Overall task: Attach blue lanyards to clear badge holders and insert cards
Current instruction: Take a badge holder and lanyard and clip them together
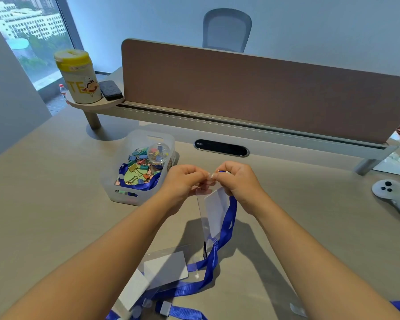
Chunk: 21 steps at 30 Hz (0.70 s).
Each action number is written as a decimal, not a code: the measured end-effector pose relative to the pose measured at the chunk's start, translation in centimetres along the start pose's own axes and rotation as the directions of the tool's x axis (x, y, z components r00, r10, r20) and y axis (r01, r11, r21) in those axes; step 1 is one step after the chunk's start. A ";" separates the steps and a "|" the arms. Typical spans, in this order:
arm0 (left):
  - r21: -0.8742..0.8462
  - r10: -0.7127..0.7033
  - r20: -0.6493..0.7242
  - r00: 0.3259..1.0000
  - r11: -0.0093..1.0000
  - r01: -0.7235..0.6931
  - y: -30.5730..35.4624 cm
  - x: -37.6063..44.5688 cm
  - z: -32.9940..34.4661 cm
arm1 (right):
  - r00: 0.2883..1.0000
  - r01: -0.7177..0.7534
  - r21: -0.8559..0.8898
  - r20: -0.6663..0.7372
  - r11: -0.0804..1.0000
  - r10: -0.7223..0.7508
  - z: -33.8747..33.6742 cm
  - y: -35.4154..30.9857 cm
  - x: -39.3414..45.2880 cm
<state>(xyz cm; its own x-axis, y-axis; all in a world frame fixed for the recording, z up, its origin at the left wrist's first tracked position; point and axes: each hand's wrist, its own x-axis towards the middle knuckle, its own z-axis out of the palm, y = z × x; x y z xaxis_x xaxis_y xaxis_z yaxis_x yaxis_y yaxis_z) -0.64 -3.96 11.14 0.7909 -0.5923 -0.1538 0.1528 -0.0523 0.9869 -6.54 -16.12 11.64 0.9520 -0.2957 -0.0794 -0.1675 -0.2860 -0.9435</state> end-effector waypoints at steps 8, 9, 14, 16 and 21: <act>-0.078 -0.034 0.038 0.999 0.996 0.037 0.4 0.0 0.2 | 0.998 -0.061 0.184 0.017 0.981 0.058 -0.8 -0.4 0.5; -0.105 -0.049 0.048 0.998 0.993 0.053 0.4 0.1 0.3 | 0.997 -0.077 0.224 0.010 0.971 0.077 -0.9 -0.5 0.6; 0.015 0.017 0.126 0.992 1.000 -0.019 0.5 0.2 0.8 | 0.988 -0.143 0.481 0.016 0.865 0.154 -2.0 -1.3 1.0; 0.199 0.074 0.119 0.990 0.975 -0.097 0.7 0.4 1.3 | 0.988 -0.141 0.514 0.020 0.846 0.153 -2.4 -2.0 1.3; 0.432 0.252 -0.064 0.966 0.879 -0.200 1.9 1.8 2.1 | 0.994 -0.069 0.387 -0.048 0.920 0.094 -3.7 -4.3 2.2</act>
<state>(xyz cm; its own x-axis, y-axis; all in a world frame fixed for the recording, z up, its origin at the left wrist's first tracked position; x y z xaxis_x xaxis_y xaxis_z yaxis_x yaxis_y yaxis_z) -0.16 -6.77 12.87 0.8403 -0.5334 0.0967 -0.2802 -0.2748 0.9198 -4.70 -18.93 16.74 0.9185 -0.3648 -0.1525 -0.1201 0.1099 -0.9867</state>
